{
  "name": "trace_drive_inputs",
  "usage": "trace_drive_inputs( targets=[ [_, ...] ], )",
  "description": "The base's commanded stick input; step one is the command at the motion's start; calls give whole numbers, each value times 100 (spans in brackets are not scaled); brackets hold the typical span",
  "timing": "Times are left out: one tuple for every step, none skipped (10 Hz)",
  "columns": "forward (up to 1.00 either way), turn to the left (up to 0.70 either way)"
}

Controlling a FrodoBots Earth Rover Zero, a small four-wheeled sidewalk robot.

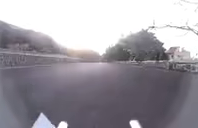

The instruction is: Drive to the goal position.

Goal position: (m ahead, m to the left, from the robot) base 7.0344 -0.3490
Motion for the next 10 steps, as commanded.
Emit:
trace_drive_inputs(
  targets=[
    [70,-35],
    [70,-35],
    [70,-35],
    [70,-32],
    [70,0],
    [70,0],
    [70,0],
    [70,0],
    [70,0],
    [70,0]
  ],
)
